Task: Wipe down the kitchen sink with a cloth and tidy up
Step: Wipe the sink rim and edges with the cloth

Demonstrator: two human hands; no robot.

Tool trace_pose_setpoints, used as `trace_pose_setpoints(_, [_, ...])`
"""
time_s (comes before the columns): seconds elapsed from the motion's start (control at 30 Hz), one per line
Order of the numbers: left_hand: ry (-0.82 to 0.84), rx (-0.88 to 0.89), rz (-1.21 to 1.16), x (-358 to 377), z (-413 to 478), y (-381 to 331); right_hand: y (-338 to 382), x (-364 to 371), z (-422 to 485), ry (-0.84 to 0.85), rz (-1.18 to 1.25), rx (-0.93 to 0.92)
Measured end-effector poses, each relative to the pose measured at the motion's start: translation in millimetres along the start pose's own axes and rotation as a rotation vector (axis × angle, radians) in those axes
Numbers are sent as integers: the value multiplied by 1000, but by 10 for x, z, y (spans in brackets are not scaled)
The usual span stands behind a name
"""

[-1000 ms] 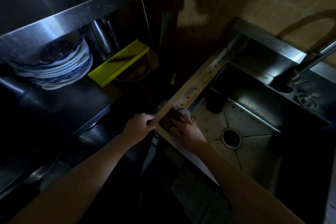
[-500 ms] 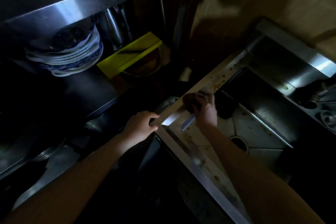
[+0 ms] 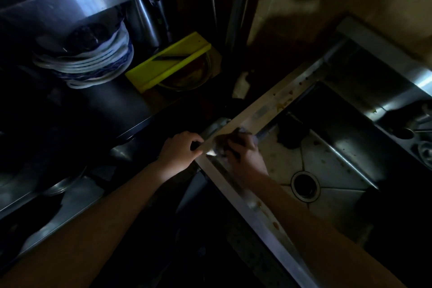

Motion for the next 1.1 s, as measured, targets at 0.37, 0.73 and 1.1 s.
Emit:
trace_pose_setpoints(0.37, [-22, -46, -40, 8, -81, 21, -146, -171, 150, 6, -219, -37])
trace_pose_setpoints(0.73, [-52, -50, -7, 22, -84, -40, -347, -418, 571, -132, -4, 215])
trace_pose_setpoints(1.1, [-11, -71, 70, -13, 31, -124, -188, -186, 84, -81, -463, -300])
Point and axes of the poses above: each hand's wrist, its own z-axis towards the middle knuckle, its own x-axis out of the palm, y = z × x, the point moved 1 cm from there along z, towards the middle knuckle, and after that the axes turned 5 degrees about y, right-handed, at the moved point
